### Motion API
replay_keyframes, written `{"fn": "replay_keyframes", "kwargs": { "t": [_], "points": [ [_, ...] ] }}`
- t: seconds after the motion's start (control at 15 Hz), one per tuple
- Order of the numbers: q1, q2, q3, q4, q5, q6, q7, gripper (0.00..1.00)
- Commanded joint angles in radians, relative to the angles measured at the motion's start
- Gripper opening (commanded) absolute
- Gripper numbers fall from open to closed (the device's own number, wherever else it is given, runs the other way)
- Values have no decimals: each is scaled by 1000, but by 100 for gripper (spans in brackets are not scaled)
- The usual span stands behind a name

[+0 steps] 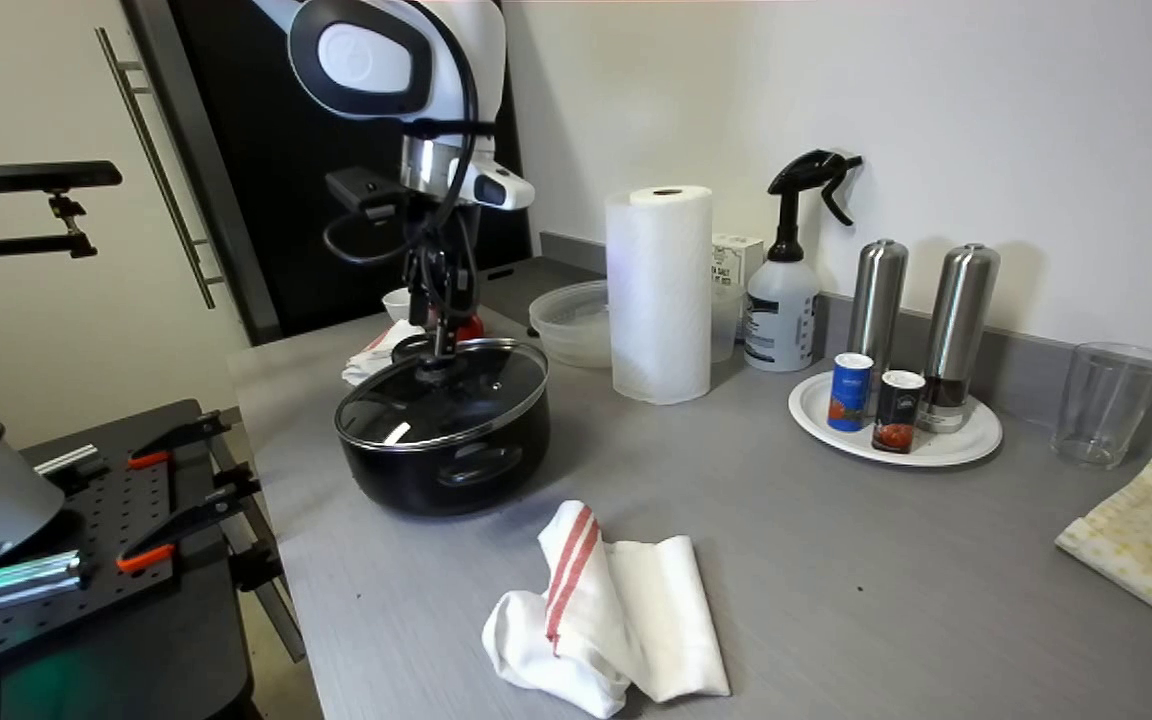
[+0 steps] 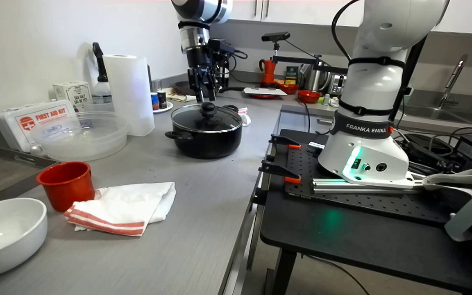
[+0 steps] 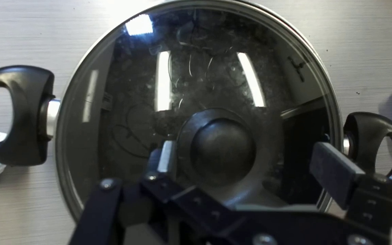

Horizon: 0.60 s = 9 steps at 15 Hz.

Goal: Remove the glass lid from the black pot and put it on the table

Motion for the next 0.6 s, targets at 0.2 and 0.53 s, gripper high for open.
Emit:
{"fn": "replay_keyframes", "kwargs": {
  "t": [0.2, 0.53],
  "points": [
    [-7, 56, 5, 53, 18, -14, 14, 100],
    [-12, 62, 7, 56, 18, -10, 13, 62]
  ]
}}
